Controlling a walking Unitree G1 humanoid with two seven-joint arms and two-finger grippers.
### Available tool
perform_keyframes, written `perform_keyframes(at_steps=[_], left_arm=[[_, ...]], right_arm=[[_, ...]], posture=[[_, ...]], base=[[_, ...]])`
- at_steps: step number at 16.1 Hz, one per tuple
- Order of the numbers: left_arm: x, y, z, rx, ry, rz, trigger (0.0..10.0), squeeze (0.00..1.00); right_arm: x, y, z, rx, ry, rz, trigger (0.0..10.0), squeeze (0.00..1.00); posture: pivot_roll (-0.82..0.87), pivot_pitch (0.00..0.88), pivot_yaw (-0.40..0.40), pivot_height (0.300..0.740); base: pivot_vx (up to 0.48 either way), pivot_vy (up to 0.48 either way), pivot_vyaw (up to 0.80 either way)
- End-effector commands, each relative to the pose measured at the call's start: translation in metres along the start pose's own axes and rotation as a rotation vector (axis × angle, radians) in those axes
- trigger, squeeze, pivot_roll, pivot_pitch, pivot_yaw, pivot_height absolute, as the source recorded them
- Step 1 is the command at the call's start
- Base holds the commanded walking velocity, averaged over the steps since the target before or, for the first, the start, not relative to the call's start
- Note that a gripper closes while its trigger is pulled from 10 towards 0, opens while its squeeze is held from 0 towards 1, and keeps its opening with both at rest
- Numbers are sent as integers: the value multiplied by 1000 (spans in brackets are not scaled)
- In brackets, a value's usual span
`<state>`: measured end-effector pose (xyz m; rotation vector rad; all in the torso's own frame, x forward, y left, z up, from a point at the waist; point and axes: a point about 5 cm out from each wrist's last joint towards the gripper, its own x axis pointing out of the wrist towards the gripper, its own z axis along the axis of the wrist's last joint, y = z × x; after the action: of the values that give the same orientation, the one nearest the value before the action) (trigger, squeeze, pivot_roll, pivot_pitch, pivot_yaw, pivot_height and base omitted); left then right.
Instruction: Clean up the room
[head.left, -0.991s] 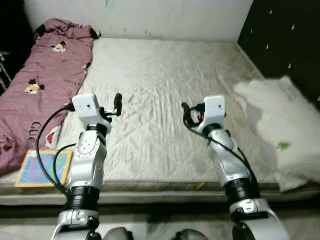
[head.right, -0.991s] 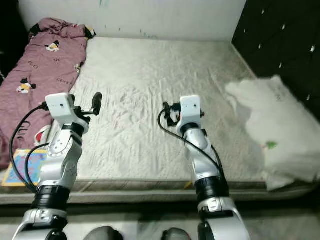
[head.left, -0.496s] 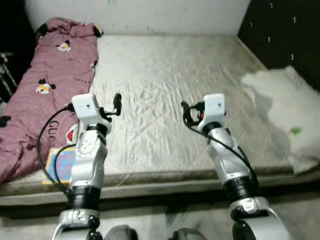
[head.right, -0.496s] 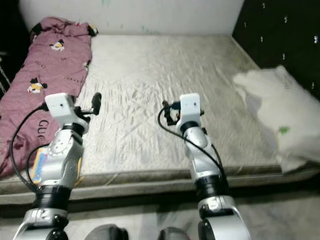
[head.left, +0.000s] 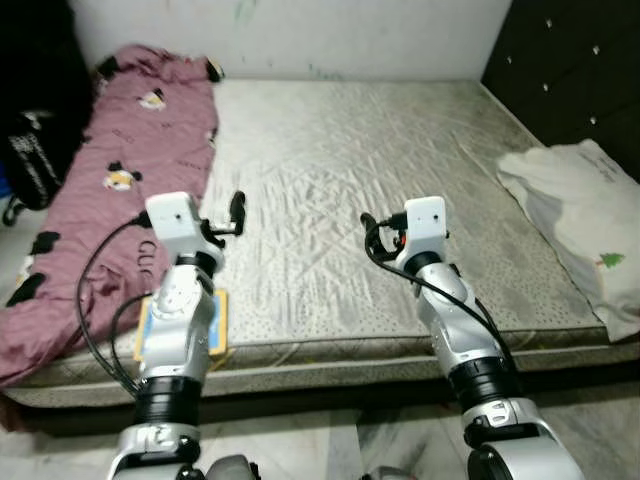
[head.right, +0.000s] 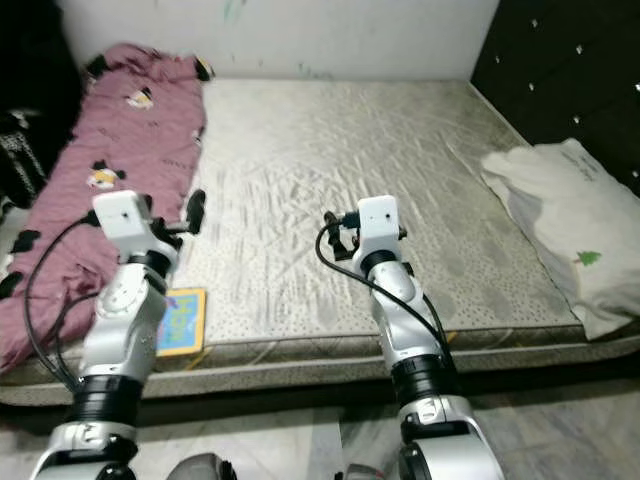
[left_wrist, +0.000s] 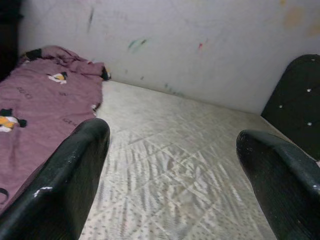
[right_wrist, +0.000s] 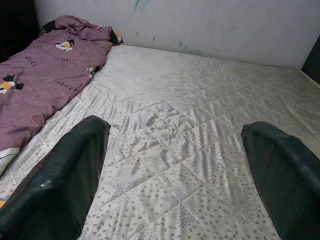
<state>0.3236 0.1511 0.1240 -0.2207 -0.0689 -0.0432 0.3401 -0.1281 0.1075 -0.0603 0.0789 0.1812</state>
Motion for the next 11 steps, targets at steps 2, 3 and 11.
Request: perform_keyframes(at_steps=[2,3,11], left_arm=[[1,-4,5,3,-19,-22,10000,0],[1,-4,5,3,-19,-22,10000,0],[1,-4,5,3,-19,-22,10000,0]], right_arm=[[1,-6,3,-3,1,-10,10000,0],[1,-6,3,-3,1,-10,10000,0],[1,-6,3,-3,1,-10,10000,0]], posture=[[-8,0,-32,740],[-8,0,-32,740],[-8,0,-32,740]], base=[[281,0,0],[281,0,0],[281,0,0]])
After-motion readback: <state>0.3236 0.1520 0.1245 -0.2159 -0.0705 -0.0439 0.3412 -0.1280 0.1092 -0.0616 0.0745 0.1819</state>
